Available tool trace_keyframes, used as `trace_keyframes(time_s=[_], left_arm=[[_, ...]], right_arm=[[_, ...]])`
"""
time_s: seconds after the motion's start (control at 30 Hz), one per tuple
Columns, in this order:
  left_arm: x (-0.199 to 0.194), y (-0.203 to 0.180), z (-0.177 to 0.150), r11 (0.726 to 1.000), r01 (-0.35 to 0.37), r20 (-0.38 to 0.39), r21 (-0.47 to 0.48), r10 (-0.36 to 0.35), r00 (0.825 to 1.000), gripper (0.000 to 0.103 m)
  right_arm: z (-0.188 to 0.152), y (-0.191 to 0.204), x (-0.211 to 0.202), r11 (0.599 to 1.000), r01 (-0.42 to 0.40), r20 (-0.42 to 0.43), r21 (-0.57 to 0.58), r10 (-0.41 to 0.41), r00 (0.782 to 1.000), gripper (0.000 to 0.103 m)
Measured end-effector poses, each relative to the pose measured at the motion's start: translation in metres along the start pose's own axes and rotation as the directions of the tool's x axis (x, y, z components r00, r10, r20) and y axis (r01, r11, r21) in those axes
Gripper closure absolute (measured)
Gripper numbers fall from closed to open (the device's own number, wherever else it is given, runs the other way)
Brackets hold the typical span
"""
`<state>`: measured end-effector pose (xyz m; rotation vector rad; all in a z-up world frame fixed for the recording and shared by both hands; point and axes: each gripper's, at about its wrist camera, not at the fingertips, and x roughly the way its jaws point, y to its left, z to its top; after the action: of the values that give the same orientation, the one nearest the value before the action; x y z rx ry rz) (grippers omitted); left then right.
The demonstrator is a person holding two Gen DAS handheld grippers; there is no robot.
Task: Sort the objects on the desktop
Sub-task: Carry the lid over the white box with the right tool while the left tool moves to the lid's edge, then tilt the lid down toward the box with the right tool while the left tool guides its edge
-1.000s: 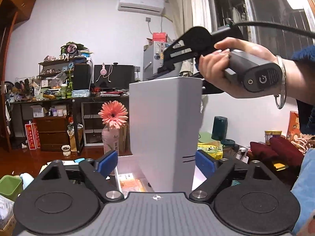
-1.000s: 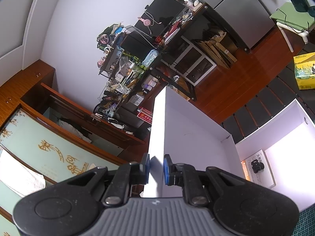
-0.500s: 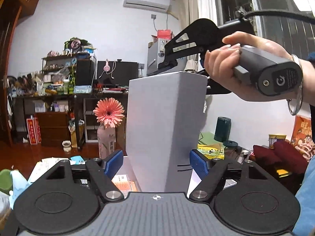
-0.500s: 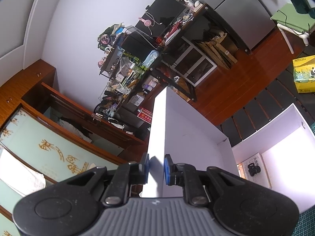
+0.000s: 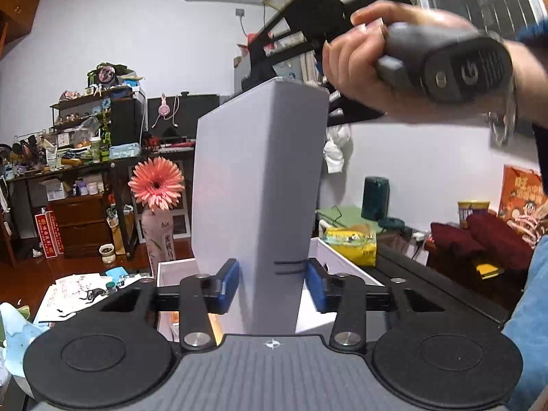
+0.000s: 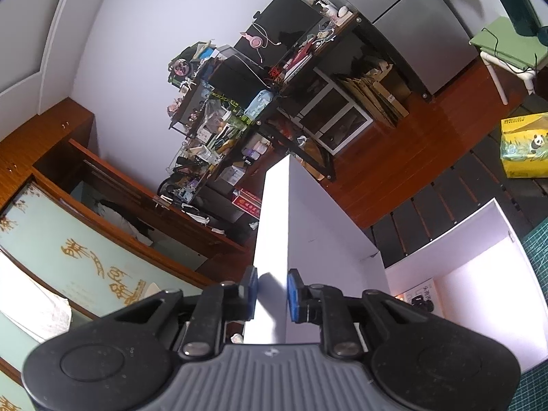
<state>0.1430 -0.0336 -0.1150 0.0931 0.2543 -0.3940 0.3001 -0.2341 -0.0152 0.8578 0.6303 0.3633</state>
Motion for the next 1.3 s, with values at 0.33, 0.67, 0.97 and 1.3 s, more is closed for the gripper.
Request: trace_keyframes(time_s=[0.33, 0.67, 0.97, 1.3], left_arm=[[-0.001, -0.016, -0.004, 0.998, -0.053, 0.024, 0.017, 0.053, 0.998, 0.063], [-0.001, -0.023, -0.005, 0.996, -0.078, 0.031, 0.035, 0.077, 0.997, 0.064], [0.000, -0.025, -0.006, 0.994, -0.082, 0.036, 0.066, 0.080, 0.996, 0.064], [0.001, -0.024, -0.006, 0.994, -0.087, 0.036, 0.071, 0.084, 0.996, 0.064]], right_arm=[[0.006, -0.002, -0.008, 0.999, 0.026, 0.004, -0.030, -0.026, 1.000, 0.084], [0.012, 0.021, -0.015, 0.974, 0.153, -0.014, -0.168, -0.158, 0.987, 0.076], [0.014, 0.050, -0.020, 0.937, 0.231, -0.013, -0.264, -0.243, 0.970, 0.062], [-0.017, 0.105, -0.009, 0.785, 0.401, -0.021, -0.472, -0.465, 0.885, 0.055]])
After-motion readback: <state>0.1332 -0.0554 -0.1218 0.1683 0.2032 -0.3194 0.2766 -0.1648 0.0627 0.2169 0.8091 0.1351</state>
